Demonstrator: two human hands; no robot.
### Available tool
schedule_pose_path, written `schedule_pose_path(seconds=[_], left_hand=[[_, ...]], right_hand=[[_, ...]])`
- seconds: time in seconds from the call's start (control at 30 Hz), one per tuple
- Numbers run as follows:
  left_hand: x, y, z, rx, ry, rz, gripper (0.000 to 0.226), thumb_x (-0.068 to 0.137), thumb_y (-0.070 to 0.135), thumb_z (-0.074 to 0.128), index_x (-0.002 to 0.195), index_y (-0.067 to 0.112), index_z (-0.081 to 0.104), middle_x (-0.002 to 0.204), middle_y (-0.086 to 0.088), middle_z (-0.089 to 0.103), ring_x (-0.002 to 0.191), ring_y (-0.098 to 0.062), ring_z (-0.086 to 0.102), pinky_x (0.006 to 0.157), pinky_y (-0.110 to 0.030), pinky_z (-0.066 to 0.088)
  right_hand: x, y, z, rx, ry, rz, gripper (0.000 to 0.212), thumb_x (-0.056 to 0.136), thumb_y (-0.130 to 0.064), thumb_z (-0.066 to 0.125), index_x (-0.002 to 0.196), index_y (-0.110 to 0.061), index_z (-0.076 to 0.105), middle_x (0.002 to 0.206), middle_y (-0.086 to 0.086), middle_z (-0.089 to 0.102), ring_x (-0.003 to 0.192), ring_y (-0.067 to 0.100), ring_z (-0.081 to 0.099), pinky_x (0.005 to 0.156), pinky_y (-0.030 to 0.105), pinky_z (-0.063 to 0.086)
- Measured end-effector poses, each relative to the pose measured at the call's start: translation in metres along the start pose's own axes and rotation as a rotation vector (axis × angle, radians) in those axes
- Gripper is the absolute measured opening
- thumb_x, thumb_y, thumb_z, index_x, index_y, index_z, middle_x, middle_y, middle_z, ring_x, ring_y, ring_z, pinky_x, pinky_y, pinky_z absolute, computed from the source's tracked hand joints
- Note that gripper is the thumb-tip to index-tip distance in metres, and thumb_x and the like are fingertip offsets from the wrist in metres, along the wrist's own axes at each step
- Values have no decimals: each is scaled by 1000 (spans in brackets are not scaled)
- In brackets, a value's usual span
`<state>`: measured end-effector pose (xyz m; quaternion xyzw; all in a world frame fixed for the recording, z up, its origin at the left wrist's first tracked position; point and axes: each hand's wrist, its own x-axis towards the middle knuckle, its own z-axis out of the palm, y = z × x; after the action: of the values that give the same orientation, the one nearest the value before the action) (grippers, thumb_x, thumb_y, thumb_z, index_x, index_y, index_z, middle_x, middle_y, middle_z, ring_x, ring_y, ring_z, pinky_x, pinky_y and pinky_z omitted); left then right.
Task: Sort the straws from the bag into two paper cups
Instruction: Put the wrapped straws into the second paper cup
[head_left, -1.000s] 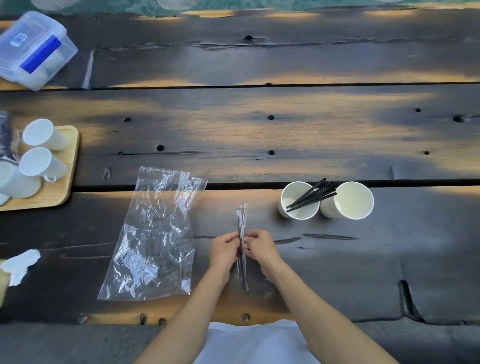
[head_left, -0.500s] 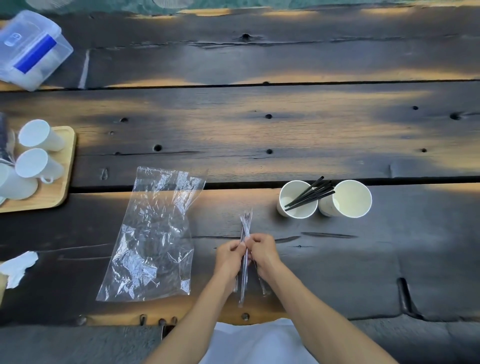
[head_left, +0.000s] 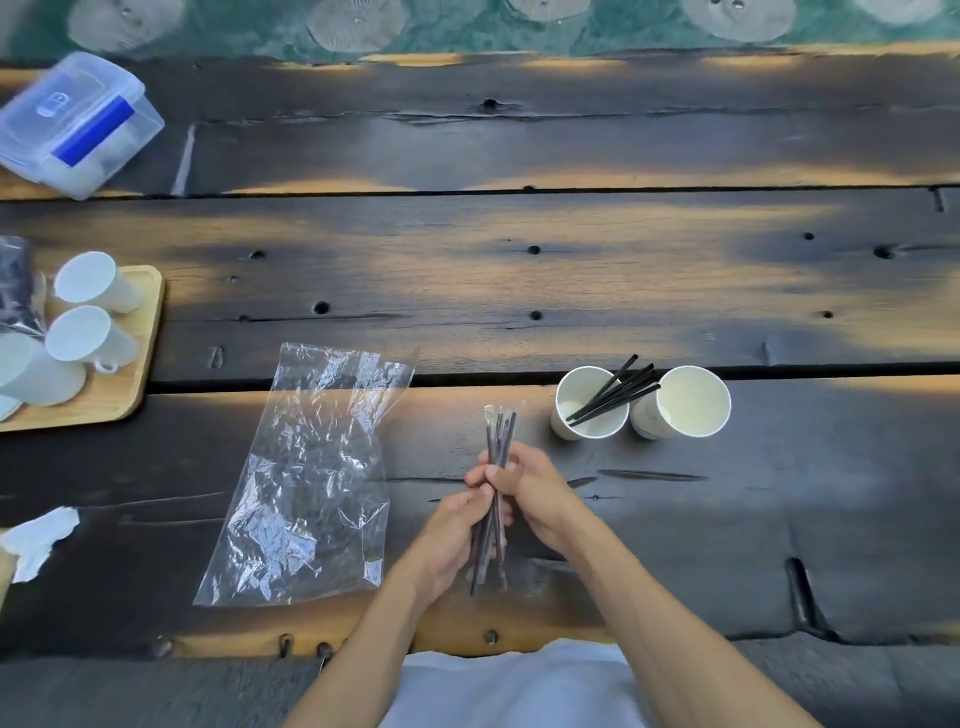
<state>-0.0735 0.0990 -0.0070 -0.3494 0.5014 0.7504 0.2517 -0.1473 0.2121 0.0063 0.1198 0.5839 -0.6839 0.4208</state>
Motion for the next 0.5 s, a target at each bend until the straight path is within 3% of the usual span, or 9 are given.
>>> schedule_pose_path(seconds=[0.07,0.13,0.2,0.27,0.4,0.5], left_hand=[[-2,0,0,47,-75,8,37,105,34,45,93,6,66,68,-6,66,56,-16,59,54,-27,50],[-4,-1,0,-17,-145,6,40,98,44,51,89,7,65,60,-5,56,52,-16,53,55,-29,49],[-3,0,0,-84,-198,-16,44,94,50,54,81,10,65,56,-2,46,46,-15,45,49,-27,44],[-3,3,1,-77,-246,-21,44,93,51,56,79,10,65,55,-1,43,42,-11,37,42,-23,34],[-4,10,11,-23,-294,19,40,97,42,55,95,3,61,60,-7,50,41,-11,37,40,-21,30],[-3,13,20,104,-223,78,39,105,32,44,110,-4,61,73,-12,64,57,-19,54,54,-27,44]], right_hand=[[-7,-11,0,43,18,-65,13,101,1,44,112,-1,49,87,11,70,69,23,67,44,28,37],[-14,-19,-2,107,4,-114,13,101,3,42,112,-2,46,89,16,68,87,29,71,46,29,46],[-23,-26,-6,128,-13,-145,16,100,5,43,114,-2,46,89,19,67,93,36,68,65,37,57],[-31,-30,-13,127,-20,-161,18,99,6,45,114,-3,46,88,20,66,95,38,67,77,47,56],[-48,-36,-32,86,31,-177,11,95,7,52,99,-4,51,88,21,69,93,38,69,79,50,58],[-65,-43,-50,96,172,-250,13,94,6,53,96,-6,54,88,17,73,89,34,73,75,41,61]])
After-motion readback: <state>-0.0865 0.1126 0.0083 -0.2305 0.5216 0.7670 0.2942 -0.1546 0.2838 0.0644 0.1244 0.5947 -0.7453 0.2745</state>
